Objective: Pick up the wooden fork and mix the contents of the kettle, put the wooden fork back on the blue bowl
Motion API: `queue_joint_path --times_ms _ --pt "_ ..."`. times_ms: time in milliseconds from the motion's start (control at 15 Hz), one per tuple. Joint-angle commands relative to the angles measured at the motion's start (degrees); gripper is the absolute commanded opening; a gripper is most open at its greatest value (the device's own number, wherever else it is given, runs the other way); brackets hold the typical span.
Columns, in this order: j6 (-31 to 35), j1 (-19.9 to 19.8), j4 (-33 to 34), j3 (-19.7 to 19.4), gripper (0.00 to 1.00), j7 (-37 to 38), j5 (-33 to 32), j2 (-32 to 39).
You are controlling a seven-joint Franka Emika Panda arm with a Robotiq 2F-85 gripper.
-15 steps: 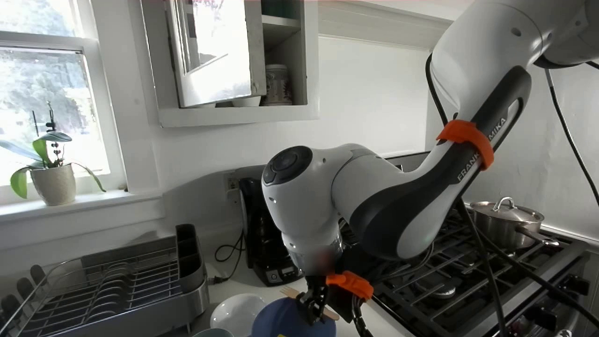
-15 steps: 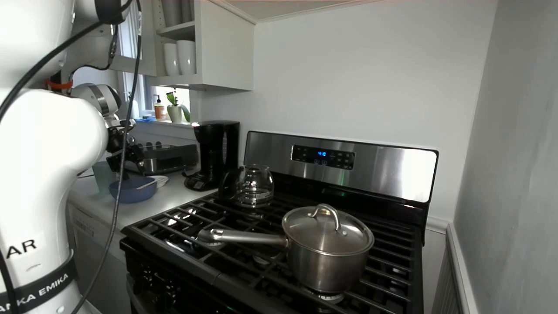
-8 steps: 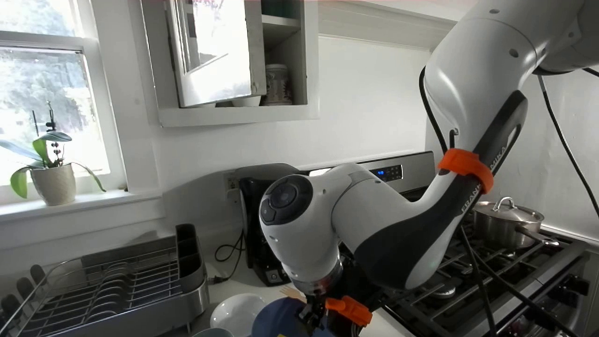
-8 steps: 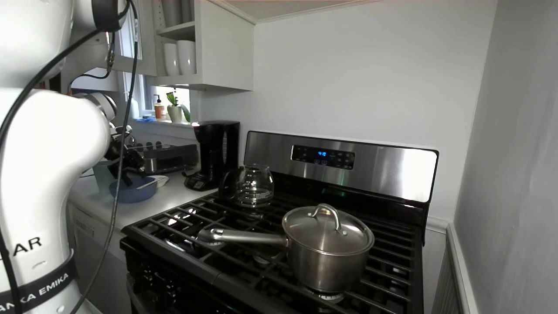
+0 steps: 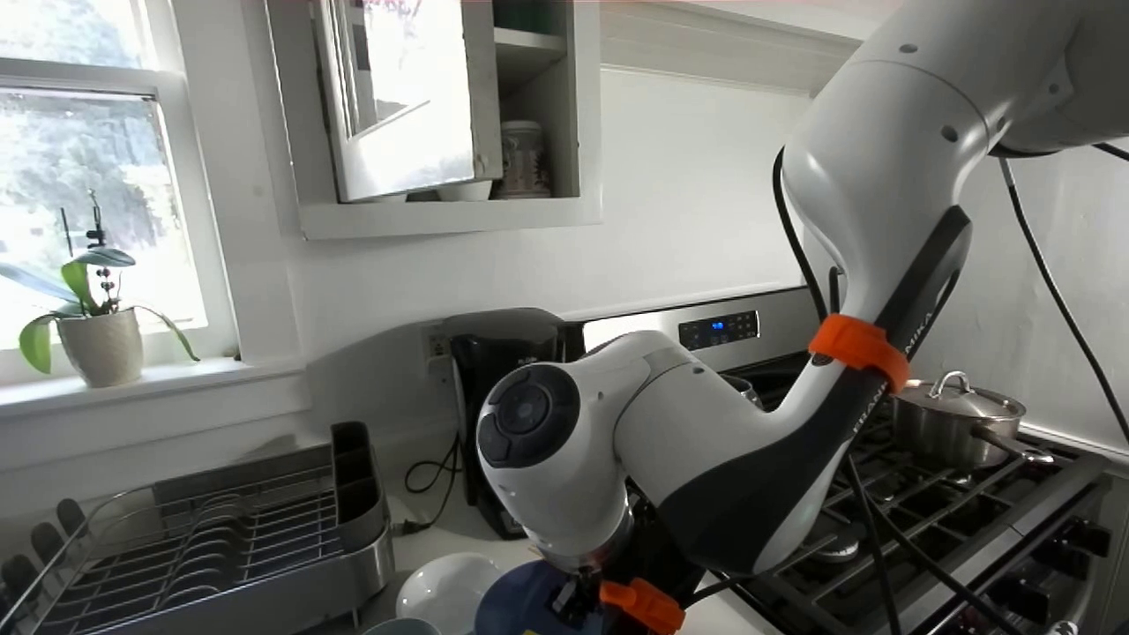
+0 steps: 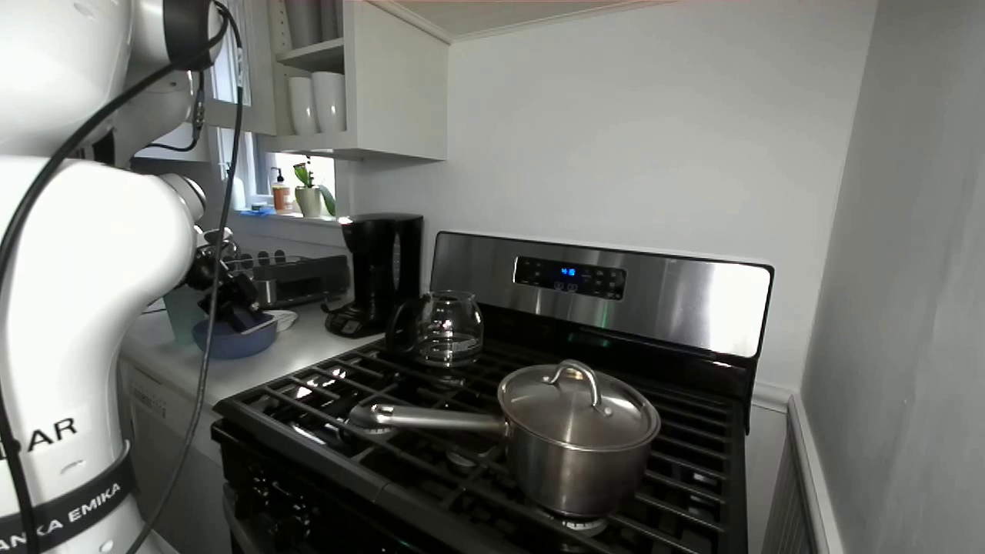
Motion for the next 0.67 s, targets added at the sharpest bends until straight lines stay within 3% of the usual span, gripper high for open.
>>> queue_joint_path --times_ms 0,200,267,400,533,600 --pt "-0.7 1.5 2.3 -1.2 0.71 1.7 -2.0 2.2" --pt "-0.7 1.7 2.7 -1.5 0.58 1.8 -2.7 2.8" --pt "-0.8 1.7 2.9 -1.5 0.59 1.8 -2.9 2.9" --pt "-0.9 1.7 3.1 -1.5 0.50 1.7 -3.1 3.2" --pt "-0.8 1.7 3.2 -1.5 0.48 1.5 -3.1 3.4" --pt "-0.8 1.6 3.3 -1.4 0.39 1.4 -3.0 3.5"
